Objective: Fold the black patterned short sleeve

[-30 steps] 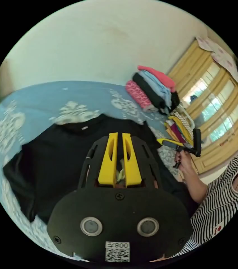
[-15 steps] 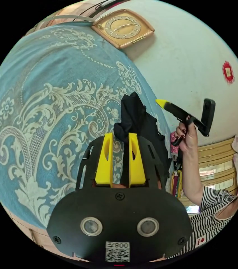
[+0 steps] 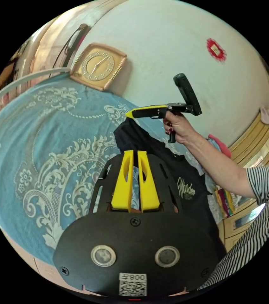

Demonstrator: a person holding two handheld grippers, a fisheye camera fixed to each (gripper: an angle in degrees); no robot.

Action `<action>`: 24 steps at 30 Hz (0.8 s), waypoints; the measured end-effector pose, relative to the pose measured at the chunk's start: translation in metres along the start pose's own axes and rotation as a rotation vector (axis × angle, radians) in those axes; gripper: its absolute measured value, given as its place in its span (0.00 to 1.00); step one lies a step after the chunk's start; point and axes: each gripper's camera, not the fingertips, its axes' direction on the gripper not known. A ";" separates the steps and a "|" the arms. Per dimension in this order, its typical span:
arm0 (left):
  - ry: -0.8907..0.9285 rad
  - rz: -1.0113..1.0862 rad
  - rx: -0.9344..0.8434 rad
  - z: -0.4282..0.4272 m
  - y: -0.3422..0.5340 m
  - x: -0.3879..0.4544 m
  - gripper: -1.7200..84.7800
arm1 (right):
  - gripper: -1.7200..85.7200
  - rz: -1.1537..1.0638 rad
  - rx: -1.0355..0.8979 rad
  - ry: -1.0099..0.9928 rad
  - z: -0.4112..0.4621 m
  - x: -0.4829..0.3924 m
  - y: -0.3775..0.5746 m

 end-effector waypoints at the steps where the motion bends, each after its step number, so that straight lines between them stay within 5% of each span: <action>1: -0.028 -0.007 -0.021 0.000 0.004 -0.001 0.06 | 0.02 0.043 0.085 0.005 -0.013 0.008 0.004; 7: 0.043 -0.168 -0.119 -0.008 0.020 -0.029 0.09 | 0.03 0.211 -0.005 -0.256 0.010 0.048 0.008; 20: 0.213 -0.366 -0.143 -0.035 0.014 -0.061 0.08 | 0.10 -0.039 -0.398 0.005 0.100 -0.041 -0.076; 24: 0.131 -0.277 -0.028 -0.071 0.006 -0.042 0.05 | 0.05 -0.106 -0.232 -0.118 0.073 -0.047 -0.079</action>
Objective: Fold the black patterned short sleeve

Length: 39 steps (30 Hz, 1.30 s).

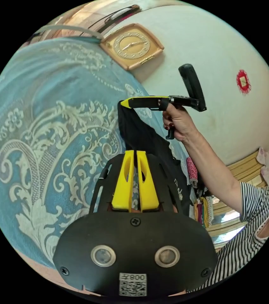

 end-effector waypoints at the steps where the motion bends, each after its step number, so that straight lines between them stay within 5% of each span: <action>1: -0.038 0.056 0.042 -0.012 0.001 0.012 0.05 | 0.04 -0.057 0.091 -0.030 -0.015 -0.004 0.006; 7: -0.094 -0.001 -0.058 0.000 0.007 0.009 0.07 | 0.05 0.166 0.156 -0.228 -0.008 0.049 0.024; 10: -0.050 -0.031 -0.049 -0.007 0.010 0.006 0.09 | 0.07 0.240 0.225 -0.168 -0.016 0.053 0.036; 15: -0.011 -0.081 -0.074 -0.014 0.015 0.004 0.11 | 0.09 0.191 0.253 -0.143 -0.040 0.031 0.036; 22: -0.017 -0.074 -0.109 -0.013 0.017 0.015 0.09 | 0.08 0.127 -0.056 -0.009 0.013 -0.012 0.006; 29: -0.019 -0.052 -0.144 -0.007 0.025 0.035 0.04 | 0.02 0.127 -0.039 0.134 0.011 -0.025 0.019; 39: -0.069 0.068 -0.048 -0.027 0.042 0.088 0.03 | 0.02 0.237 0.107 -0.047 -0.021 0.008 0.069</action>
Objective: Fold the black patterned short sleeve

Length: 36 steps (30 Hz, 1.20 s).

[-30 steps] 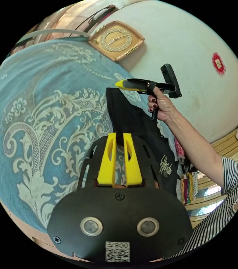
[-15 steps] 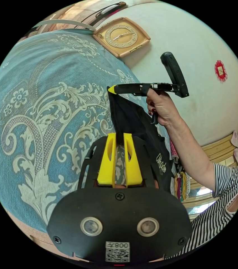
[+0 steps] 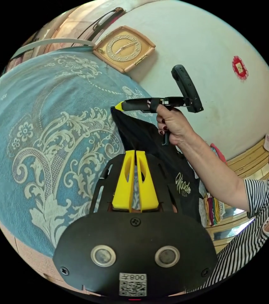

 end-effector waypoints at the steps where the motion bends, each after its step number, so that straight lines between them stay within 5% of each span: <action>1: -0.007 0.039 0.016 -0.004 0.000 0.012 0.03 | 0.02 0.027 0.063 -0.067 -0.018 0.012 0.011; 11: -0.036 0.503 0.000 0.004 0.012 0.142 0.03 | 0.02 0.267 0.567 -0.595 -0.138 0.140 0.190; 20: -0.150 0.809 -0.281 0.075 0.054 0.200 0.03 | 0.02 0.570 0.534 -0.608 -0.119 0.199 0.354; 28: -0.117 0.744 -0.407 0.099 0.048 0.185 0.05 | 0.05 0.665 0.426 -0.409 -0.130 0.215 0.385; 36: -0.002 0.527 -0.342 0.067 0.020 0.138 0.08 | 0.10 0.460 0.339 -0.388 -0.133 0.207 0.311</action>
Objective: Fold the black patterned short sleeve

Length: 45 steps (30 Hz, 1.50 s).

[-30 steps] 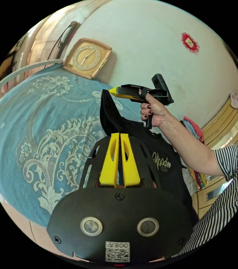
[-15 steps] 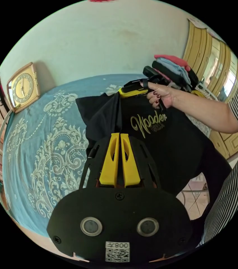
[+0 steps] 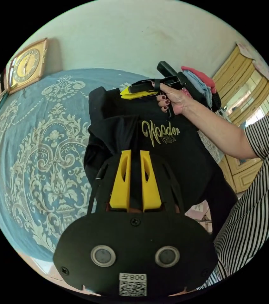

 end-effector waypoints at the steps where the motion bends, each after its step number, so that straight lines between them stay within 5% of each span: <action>1: 0.021 -0.069 0.023 -0.007 0.001 -0.016 0.09 | 0.10 -0.008 0.007 -0.027 0.001 -0.001 -0.008; 8: 0.324 -0.520 0.136 -0.004 0.024 -0.131 0.10 | 0.12 -0.029 0.044 -0.059 -0.004 -0.013 -0.042; 21: 0.351 -0.690 0.221 -0.006 0.033 -0.208 0.05 | 0.06 0.003 -0.087 0.030 0.028 -0.014 -0.070; 28: 0.427 -0.708 0.467 -0.036 0.063 -0.238 0.03 | 0.03 -0.014 -0.042 -0.015 0.019 -0.012 -0.074; 34: 0.437 -0.701 0.494 -0.030 0.075 -0.253 0.03 | 0.02 -0.091 -0.059 -0.013 0.036 -0.022 -0.104; 45: 0.460 -0.772 0.472 0.010 0.091 -0.272 0.03 | 0.02 -0.222 -0.361 0.198 0.129 -0.047 -0.165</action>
